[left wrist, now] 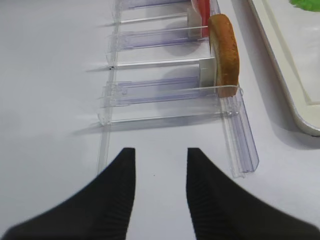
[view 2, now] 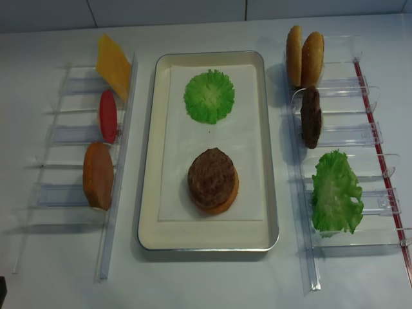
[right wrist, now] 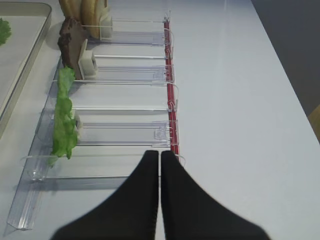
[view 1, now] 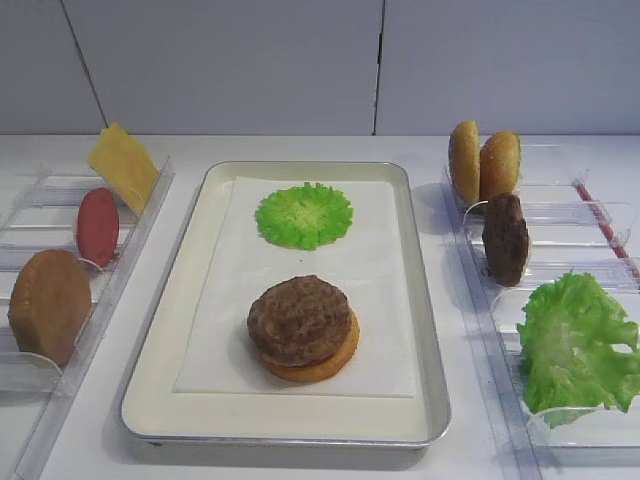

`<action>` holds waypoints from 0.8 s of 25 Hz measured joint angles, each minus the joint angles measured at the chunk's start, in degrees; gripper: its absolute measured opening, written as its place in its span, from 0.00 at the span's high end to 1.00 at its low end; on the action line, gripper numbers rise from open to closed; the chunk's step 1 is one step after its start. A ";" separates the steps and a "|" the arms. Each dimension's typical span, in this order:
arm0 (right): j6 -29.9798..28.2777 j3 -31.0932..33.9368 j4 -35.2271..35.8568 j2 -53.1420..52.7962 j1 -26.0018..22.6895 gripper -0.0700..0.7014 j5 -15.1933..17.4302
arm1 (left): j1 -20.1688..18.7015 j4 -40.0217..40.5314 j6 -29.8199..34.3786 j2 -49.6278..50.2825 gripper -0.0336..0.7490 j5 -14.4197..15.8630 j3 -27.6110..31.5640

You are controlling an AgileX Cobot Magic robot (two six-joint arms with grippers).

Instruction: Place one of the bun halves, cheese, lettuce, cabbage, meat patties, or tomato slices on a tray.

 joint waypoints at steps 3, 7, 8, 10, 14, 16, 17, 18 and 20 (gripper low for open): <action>0.00 0.00 0.00 0.00 0.00 0.86 0.00 | 0.00 0.00 0.00 0.00 0.66 0.00 0.00; 0.00 0.00 0.00 0.00 0.00 0.86 0.00 | 0.00 0.00 0.00 0.00 0.66 0.00 0.00; 0.00 0.00 0.00 0.00 0.00 0.86 0.00 | 0.00 0.00 0.00 0.00 0.66 0.00 0.00; 0.00 0.00 0.00 0.00 0.00 0.86 0.00 | 0.00 0.00 0.00 0.00 0.66 0.00 0.00; 0.00 0.00 0.00 0.00 0.00 0.86 0.00 | 0.00 0.00 0.00 0.00 0.66 0.00 0.00; 0.00 0.00 0.00 0.00 0.00 0.86 0.00 | 0.00 0.00 0.00 0.00 0.66 0.00 0.00; 0.00 0.00 0.00 0.00 0.00 0.86 0.00 | 0.00 0.00 0.00 0.00 0.66 0.00 0.00; 0.00 0.00 0.00 0.00 0.00 0.86 0.00 | 0.00 0.00 0.00 0.00 0.66 0.00 0.00; 0.00 0.00 0.00 0.00 0.00 0.86 0.00 | 0.00 0.00 0.00 0.00 0.66 0.00 0.00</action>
